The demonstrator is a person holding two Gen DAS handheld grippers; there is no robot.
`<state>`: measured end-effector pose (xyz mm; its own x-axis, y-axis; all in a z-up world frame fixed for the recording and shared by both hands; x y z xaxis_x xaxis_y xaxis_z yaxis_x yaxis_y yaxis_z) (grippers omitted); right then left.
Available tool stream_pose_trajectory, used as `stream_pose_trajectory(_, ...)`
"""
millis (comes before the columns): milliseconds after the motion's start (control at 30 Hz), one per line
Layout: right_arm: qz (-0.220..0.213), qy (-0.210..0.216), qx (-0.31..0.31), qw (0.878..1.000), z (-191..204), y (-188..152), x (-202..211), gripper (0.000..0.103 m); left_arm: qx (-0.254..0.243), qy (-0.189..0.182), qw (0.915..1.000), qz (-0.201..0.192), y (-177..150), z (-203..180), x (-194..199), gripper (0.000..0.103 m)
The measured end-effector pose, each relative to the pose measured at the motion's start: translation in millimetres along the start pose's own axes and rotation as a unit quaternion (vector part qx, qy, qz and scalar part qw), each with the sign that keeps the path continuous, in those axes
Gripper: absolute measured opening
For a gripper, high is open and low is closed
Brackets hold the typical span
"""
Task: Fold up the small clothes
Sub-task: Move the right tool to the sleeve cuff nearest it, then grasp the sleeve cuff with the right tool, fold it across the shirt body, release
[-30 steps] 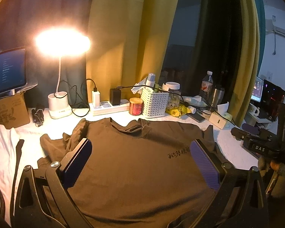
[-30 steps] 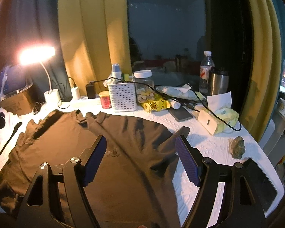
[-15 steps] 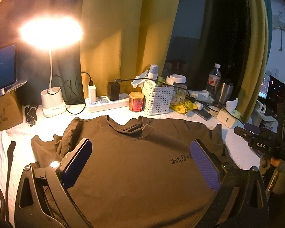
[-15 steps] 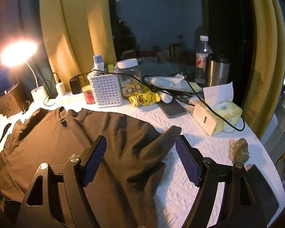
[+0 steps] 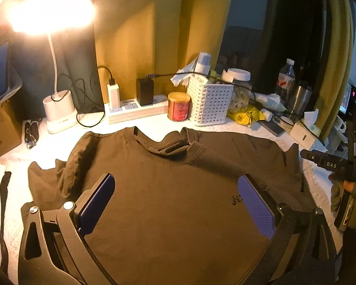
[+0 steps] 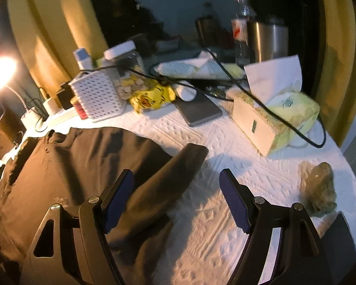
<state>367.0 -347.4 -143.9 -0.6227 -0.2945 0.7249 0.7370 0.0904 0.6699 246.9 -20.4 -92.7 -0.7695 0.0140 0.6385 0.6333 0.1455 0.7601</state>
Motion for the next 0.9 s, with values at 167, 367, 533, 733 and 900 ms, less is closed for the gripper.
stream_pose_trajectory(167,0.018,-0.002,-0.01,1.0,-5.5,3.0,-23.6,0.078,-0.002,0.004,0.9999,0.011,1.8,2.5,-13.7,0.102)
stream_pose_trajectory(367,0.04,0.014,0.0,0.999,0.5,0.8,-46.4,0.056,0.003,0.006,0.9996,0.026,1.2,8.0,-28.6,0.102)
stream_pose_trajectory(533,0.037,0.026,-0.001,0.999,0.9,3.2,-49.3,0.006,0.005,0.001,0.9996,0.026,3.1,8.9,-33.3,0.102)
stream_pose_trajectory(733,-0.005,-0.004,-0.008,1.0,-15.1,20.4,-32.1,0.006,0.004,-0.001,0.9997,0.022,2.7,11.6,-29.3,0.102)
stream_pose_trajectory(900,-0.024,-0.022,-0.014,0.999,-25.3,26.1,-17.4,0.006,0.011,0.001,0.9999,0.013,3.0,18.0,-19.5,0.102)
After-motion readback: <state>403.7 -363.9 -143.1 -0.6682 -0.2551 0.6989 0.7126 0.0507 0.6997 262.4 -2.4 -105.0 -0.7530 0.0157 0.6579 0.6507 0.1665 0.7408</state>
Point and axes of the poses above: each gripper's, at about its wrist camera, not at the fingertips, and x roughly against the way its jaws point, z to its left, y to its top, the point moved 7 cm from there along -x, roughly the way its jaws point, and after that the axes turned 1 degree about z, right-handed, at the moved point
